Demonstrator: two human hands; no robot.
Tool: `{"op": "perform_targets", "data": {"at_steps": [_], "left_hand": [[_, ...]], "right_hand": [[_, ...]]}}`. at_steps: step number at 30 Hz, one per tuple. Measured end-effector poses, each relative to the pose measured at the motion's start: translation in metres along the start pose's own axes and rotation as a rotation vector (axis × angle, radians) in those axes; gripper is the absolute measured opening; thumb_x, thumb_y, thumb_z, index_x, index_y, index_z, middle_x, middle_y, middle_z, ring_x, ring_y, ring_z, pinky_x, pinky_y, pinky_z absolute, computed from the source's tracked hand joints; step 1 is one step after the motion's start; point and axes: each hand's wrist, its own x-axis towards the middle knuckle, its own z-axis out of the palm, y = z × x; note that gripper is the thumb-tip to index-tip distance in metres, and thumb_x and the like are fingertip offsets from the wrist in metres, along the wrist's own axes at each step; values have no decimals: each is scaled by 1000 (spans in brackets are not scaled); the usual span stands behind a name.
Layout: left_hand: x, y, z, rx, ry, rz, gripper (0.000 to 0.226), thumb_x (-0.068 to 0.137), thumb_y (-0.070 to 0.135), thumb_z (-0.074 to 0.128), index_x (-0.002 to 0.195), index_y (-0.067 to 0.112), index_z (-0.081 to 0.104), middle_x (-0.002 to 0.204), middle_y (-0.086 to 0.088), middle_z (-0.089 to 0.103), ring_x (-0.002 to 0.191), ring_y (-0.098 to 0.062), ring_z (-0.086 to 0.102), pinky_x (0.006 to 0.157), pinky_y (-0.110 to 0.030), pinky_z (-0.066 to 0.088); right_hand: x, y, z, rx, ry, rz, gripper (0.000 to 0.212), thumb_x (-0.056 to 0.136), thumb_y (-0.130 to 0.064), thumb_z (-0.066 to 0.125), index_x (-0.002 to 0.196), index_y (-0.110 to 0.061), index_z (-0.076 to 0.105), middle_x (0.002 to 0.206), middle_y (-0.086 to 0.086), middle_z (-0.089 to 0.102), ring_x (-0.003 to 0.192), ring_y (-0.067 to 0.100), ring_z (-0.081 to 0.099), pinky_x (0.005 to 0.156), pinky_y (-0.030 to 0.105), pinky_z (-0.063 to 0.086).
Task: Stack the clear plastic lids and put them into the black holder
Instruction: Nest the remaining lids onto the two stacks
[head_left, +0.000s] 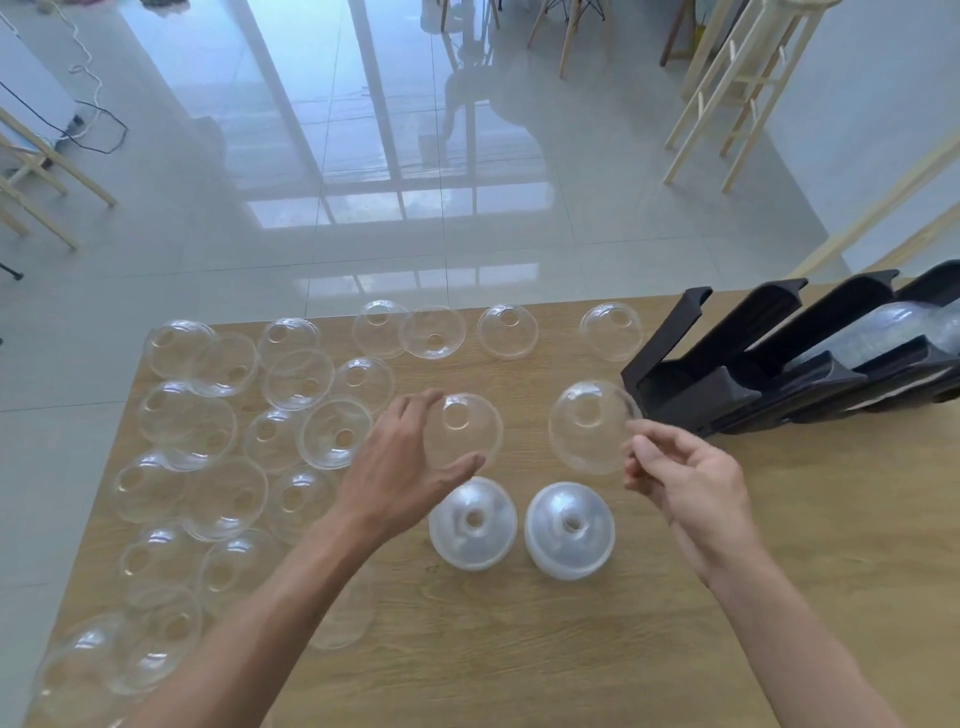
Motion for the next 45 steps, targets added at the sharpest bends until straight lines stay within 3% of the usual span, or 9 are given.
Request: {"op": "perform_targets", "data": {"at_steps": [6,12,15,18,21,31,35,38,45], "left_hand": [[-57,5,17,22,1,76,91,77,83,65,151,36,40,139,13,46,119,-8,56,99,-34,52],[-77,-2,42,31,-41,22,94,79,80,65,156,32,39,144,10,41,129,-12,53,101,-35,52],[-80,-3,48,4,-75,7,94,83,76,67,159,34,30,151,11,36,136,-12,47,109,-36,48],[-81,-2,51,-13,-97,-5,95,84,73,69,161,36,26,156,12,33,141,-11,41,111,-33,45],[-77,-1,52,-38,-96,-30,97,84,72,72,161,35,27,156,12,34,142,-10,40,111,-32,44],[-71,-8,55,-31,-83,-60,105,77,91,61,161,33,31,154,12,39,140,-9,40,115,-37,43],[-44,-7,38,24,21,-23,83,93,86,40,155,30,42,152,8,47,138,-14,46,111,-39,42],[1,-6,24,124,58,50,72,99,72,47,151,22,51,149,-1,53,135,-21,50,109,-43,45],[134,-4,17,372,-19,115,81,91,68,65,154,22,46,154,-5,50,142,-30,42,113,-47,34]], "right_hand": [[-31,46,-25,97,-73,306,17,99,2,65,113,5,74,84,16,73,66,18,68,61,29,62],[-35,70,-19,-389,96,91,15,104,-13,63,108,-14,78,79,2,78,69,14,74,68,37,64],[-43,71,-16,-596,170,-137,29,100,-51,60,120,-32,69,113,-9,71,97,4,70,82,34,61],[-52,77,-13,-727,-31,-285,70,88,-74,66,145,-37,51,145,-22,48,131,-9,47,106,24,43],[-56,90,-7,-830,-171,-335,92,84,-66,79,160,-39,34,155,-29,35,146,-8,33,117,24,32],[-59,97,-8,-785,-172,-407,97,86,-70,75,162,-54,17,166,-33,20,155,-7,20,117,24,27],[-39,66,5,-749,-64,-468,79,94,-73,61,161,-45,28,165,-30,27,155,-3,25,113,19,26],[-2,36,26,-756,-32,-510,71,101,-71,51,160,-35,35,165,-20,31,154,-1,26,116,19,25],[109,-1,85,-925,23,-457,73,105,-49,54,162,-10,31,168,12,26,155,30,24,125,47,29]]}}
